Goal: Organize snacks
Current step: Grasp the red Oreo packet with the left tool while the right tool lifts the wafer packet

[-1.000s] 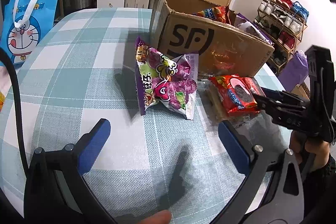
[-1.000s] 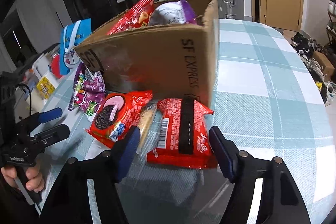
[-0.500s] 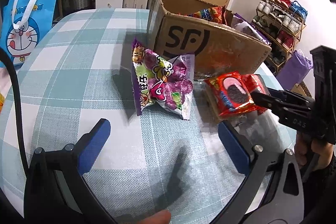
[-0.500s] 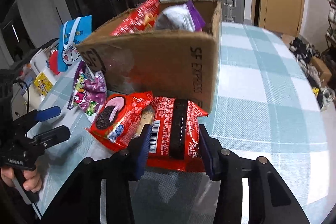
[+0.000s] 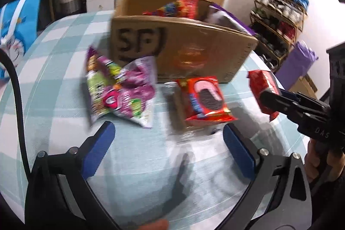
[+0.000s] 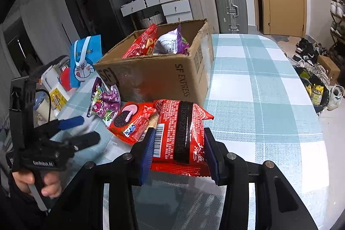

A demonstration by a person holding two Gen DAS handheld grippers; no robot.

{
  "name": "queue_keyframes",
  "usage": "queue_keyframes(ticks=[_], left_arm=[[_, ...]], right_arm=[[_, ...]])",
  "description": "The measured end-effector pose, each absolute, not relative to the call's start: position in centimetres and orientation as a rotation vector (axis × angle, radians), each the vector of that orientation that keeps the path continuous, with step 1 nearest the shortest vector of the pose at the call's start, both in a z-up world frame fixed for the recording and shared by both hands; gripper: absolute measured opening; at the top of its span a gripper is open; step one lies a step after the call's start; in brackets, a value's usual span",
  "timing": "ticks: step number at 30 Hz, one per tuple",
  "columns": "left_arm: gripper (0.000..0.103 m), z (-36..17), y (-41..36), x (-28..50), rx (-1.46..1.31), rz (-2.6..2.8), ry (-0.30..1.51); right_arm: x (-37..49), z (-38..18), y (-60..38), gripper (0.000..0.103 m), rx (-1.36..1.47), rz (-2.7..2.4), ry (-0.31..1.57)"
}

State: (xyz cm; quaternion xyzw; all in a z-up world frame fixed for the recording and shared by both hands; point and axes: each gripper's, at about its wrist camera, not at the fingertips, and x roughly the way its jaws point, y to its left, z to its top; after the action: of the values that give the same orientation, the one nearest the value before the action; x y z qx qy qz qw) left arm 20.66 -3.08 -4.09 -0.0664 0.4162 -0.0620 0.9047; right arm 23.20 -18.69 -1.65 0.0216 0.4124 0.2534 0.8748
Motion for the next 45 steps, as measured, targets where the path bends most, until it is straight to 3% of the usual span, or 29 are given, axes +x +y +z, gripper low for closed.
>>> queue_keyframes(ticks=[4, 10, 14, 19, 21, 33, 45], left_arm=[[0.087, -3.9, -5.0, 21.4, -0.128, -0.167, 0.867], [0.081, -4.3, -8.0, 22.9, -0.086, -0.183, 0.889], [0.062, -4.8, -9.2, 23.5, -0.078, -0.190, 0.910], [0.052, -4.9, -9.4, 23.4, -0.094, -0.194, 0.880], [0.043, -5.0, -9.0, 23.3, -0.103, -0.202, 0.879], [0.042, -3.9, -6.6, 20.8, -0.136, -0.217, 0.832], [0.042, 1.1, -2.9, 17.6, -0.167, -0.202, 0.730]], right_arm=[[23.1, -1.4, -19.1, 0.044, 0.072, 0.541, 0.857], [23.3, -0.8, -20.7, 0.044, 0.113, 0.530, 0.841], [23.3, -0.4, -21.6, 0.044, 0.131, 0.518, 0.835], [23.5, -0.3, -22.0, 0.044, 0.145, 0.514, 0.835], [23.5, -0.3, -22.1, 0.044, 0.146, 0.512, 0.835], [23.4, -0.4, -21.5, 0.044, 0.142, 0.522, 0.832], [22.7, 0.6, -20.8, 0.044, 0.131, 0.552, 0.795]])
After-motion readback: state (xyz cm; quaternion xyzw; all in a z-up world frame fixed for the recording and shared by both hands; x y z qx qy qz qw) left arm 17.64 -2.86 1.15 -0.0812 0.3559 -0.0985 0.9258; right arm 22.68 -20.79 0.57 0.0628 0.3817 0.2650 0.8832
